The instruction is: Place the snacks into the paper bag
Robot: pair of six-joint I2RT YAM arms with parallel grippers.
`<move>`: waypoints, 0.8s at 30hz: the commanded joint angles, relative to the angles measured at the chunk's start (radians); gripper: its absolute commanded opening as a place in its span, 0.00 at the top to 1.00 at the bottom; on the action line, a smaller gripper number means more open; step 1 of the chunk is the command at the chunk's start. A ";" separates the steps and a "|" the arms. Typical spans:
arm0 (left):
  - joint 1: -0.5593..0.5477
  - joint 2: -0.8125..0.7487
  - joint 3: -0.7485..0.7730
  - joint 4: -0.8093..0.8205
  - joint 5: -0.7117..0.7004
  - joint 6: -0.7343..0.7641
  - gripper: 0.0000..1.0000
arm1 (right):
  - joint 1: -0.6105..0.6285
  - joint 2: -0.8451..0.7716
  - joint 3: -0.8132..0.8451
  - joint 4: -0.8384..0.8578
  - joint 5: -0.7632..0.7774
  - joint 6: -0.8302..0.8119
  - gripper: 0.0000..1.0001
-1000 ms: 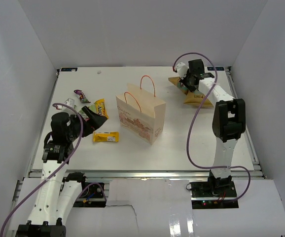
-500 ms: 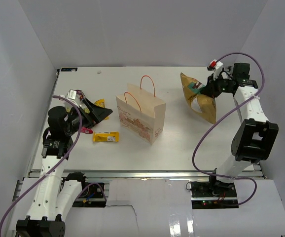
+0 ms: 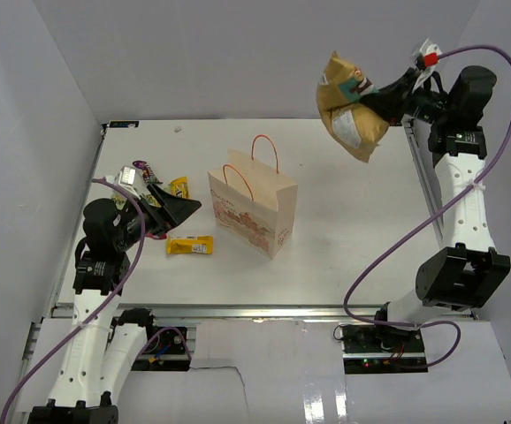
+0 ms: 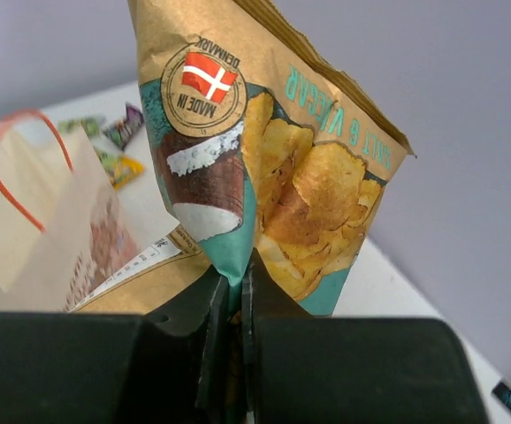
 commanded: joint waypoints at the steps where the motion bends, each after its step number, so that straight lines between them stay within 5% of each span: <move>1: -0.002 -0.008 -0.010 -0.002 0.005 0.002 0.02 | 0.059 0.001 0.139 0.420 -0.078 0.368 0.92; 15: -0.002 -0.024 -0.016 -0.028 -0.007 0.007 0.02 | 0.446 0.090 0.388 0.695 -0.014 0.638 0.92; 24: -0.002 -0.025 -0.010 -0.039 -0.015 0.006 0.02 | 0.536 0.098 0.196 0.799 0.023 0.734 0.92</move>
